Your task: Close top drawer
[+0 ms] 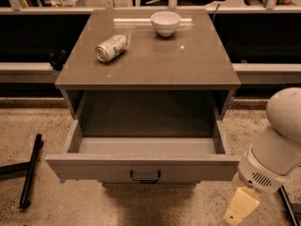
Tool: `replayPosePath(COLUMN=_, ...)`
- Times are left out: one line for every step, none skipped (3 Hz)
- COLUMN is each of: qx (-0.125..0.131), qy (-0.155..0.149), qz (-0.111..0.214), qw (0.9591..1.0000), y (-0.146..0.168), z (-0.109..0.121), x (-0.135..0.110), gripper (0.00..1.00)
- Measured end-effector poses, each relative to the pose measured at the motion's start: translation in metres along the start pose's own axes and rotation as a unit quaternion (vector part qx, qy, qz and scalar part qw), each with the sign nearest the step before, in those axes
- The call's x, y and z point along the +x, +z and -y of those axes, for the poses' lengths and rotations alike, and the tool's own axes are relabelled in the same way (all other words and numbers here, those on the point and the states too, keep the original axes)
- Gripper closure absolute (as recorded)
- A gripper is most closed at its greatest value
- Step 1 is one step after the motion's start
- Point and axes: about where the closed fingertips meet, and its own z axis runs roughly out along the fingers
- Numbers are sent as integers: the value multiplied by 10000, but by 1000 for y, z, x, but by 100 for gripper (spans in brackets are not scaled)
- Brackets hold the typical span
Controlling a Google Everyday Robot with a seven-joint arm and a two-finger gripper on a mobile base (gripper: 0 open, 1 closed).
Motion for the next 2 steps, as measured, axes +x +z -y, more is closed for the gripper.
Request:
replayPosePath(qx=5, qy=305, qz=47, qw=9995, y=40, z=16, x=10, gripper=49)
replayPosePath(qx=464, qy=590, qz=388, qw=9964, y=81, z=61, x=-4, gripper=80)
